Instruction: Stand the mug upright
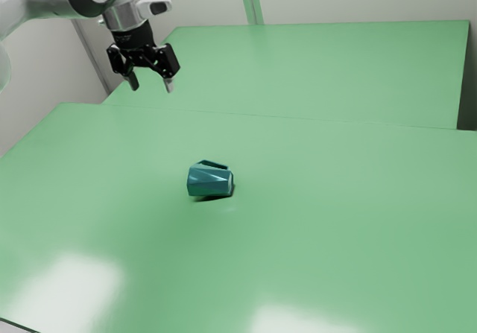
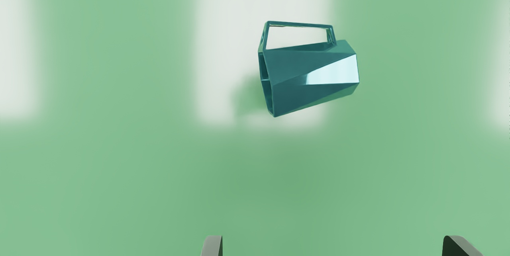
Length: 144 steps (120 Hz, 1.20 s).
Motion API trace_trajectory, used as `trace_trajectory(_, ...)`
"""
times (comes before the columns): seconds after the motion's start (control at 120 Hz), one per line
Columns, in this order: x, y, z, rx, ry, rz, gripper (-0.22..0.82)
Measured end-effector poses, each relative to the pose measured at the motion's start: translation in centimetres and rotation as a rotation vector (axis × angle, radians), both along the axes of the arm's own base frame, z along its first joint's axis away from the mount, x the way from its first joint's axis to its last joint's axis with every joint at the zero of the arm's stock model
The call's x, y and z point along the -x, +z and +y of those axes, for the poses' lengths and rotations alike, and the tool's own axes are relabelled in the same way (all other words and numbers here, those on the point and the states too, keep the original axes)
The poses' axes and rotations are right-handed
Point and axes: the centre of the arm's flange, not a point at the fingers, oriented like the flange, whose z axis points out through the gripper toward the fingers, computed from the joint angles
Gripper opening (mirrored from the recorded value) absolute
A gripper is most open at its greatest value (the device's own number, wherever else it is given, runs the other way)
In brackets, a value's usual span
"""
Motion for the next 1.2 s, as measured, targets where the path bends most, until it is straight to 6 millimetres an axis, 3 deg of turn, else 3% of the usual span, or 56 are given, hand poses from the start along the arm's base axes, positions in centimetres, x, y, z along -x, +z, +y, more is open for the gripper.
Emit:
trace_trajectory(0.275, -0.3, -0.1, 0.7, 0.021, 0.014, -0.012, 0.60)
trace_trajectory(0.4, -0.2, -2.0, 2.0, 0.099, 0.051, 0.023, 0.60)
trace_trajectory(0.642, 1.5, -11.1, 5.8, 0.308, 0.190, 0.144, 0.60)
trace_trajectory(0.75, 2.4, -14.9, 6.3, 0.391, 0.186, 0.146, 0.60)
trace_trajectory(0.892, 1.9, -18.5, 6.1, 0.494, 0.129, 0.101, 0.60)
trace_trajectory(1.075, 0.8, -23.7, 9.3, 0.624, 0.103, 0.055, 0.60)
trace_trajectory(1.2, 0.3, -25.6, 9.7, 0.687, 0.054, 0.016, 0.60)
